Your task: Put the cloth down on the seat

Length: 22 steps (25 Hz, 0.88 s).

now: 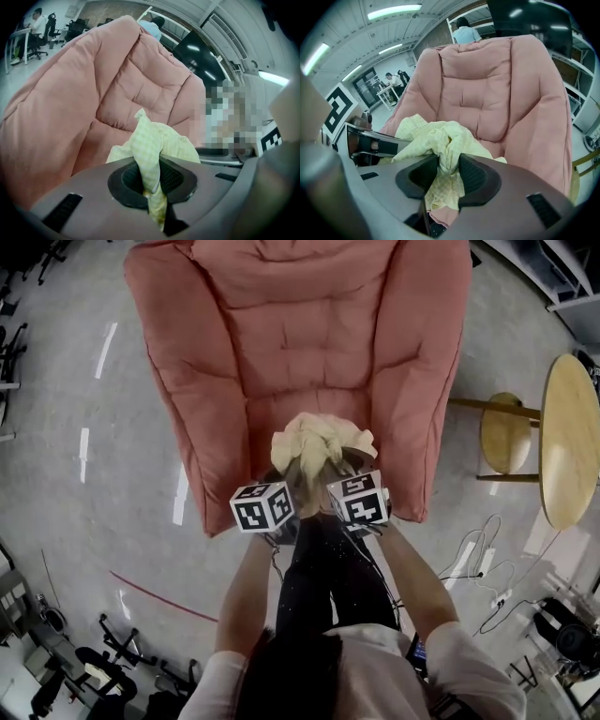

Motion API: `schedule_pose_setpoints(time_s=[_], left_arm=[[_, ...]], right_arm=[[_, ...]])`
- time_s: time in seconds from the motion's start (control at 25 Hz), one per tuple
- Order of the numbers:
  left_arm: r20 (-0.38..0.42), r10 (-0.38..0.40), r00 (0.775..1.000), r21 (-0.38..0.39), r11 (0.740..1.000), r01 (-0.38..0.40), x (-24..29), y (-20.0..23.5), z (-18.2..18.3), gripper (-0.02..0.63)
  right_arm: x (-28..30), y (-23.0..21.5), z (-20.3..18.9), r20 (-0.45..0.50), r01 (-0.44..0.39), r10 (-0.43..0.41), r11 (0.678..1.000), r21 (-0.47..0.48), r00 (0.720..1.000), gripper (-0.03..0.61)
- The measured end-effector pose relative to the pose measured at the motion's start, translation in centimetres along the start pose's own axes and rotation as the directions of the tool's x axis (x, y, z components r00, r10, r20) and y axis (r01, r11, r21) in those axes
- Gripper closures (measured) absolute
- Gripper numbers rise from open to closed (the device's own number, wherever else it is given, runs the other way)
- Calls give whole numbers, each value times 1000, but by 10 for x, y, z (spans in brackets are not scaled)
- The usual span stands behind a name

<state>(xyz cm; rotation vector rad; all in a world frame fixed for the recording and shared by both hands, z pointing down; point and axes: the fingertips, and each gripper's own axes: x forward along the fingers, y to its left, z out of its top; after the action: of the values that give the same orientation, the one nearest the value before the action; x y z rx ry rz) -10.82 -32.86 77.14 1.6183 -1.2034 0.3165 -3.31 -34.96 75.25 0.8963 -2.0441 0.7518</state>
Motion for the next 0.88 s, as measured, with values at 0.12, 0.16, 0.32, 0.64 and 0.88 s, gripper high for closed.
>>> schedule_pose_setpoints(time_s=[0.12, 0.16, 0.32, 0.64, 0.88], left_arm=[[-41, 12, 999, -12, 1000, -12, 24, 15, -10, 566], [-55, 18, 998, -16, 1000, -19, 31, 20, -14, 566], [-73, 39, 997, -27, 999, -41, 51, 36, -19, 566], [-144, 92, 985, 16, 996, -90, 86, 77, -19, 566], [-183, 126, 975, 54, 992, -118, 104, 92, -30, 566]], right_arm=[[26, -10, -12, -59, -13, 13, 1000, -2, 998, 420], [35, -13, -16, -77, -20, 20, 1000, 1, 997, 420], [61, -21, -23, -94, -30, 28, 999, -20, 995, 420], [108, -32, -30, -130, -77, 78, 997, 12, 988, 417], [135, -36, -43, -174, -95, 100, 995, 40, 980, 416]])
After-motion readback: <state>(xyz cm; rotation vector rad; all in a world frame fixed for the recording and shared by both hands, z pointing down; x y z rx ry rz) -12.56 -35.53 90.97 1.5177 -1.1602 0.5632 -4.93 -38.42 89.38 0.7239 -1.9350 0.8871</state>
